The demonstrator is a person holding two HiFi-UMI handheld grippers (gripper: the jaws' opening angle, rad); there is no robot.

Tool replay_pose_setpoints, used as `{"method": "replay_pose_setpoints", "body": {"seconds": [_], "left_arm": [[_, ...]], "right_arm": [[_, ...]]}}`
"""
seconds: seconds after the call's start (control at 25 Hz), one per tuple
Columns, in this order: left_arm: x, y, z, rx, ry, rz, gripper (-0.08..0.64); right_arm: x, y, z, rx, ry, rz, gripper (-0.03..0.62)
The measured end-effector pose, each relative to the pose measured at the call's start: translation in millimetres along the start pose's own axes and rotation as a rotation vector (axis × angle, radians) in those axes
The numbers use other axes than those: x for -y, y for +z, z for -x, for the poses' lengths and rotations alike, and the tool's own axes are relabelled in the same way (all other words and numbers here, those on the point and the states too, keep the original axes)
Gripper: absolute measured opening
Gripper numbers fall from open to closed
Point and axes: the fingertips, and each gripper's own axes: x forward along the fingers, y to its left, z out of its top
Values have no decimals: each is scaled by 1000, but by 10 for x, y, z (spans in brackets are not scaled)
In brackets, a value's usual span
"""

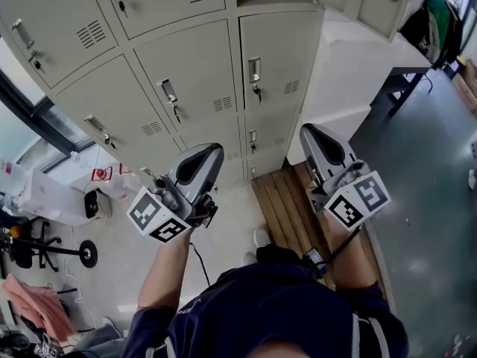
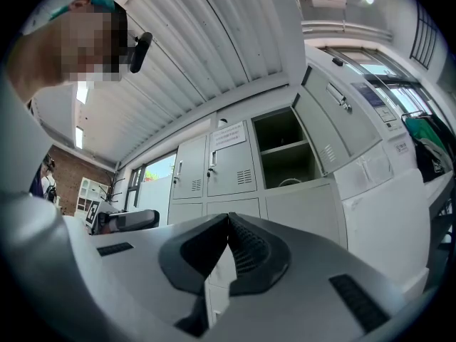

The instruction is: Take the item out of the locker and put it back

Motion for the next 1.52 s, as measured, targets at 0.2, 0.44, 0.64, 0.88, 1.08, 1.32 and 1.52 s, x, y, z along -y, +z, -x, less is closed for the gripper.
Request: {"method": "replay_pose_setpoints", "body": {"seconds": [0.2, 0.44, 0.64, 0.88, 1.08, 1.32, 1.52], "left_arm": [[-230, -41, -186, -7, -8, -10, 3], [-612, -105, -389, -10, 1, -8, 3], [-950, -155, -586, -7, 13, -5, 3], [-1305, -198, -853, -7, 27, -8, 3], [-1551, -222, -1078, -3, 40, -8, 3], [-1744, -281, -1298, 11, 55, -1, 3], [-1804, -338, -1412, 10, 61, 2, 3]], "right_arm": [[213, -13, -228, 12, 1, 8, 6], [502, -75, -566, 16, 10, 10, 6], [775, -108, -907, 15, 27, 15, 6], [1097, 1, -1329, 33, 53, 59, 6], [1372, 201, -1652, 68, 73, 96, 8], [1658, 475, -1982, 99, 91, 172, 8], [1839, 643, -2174, 108, 90, 220, 8]]}}
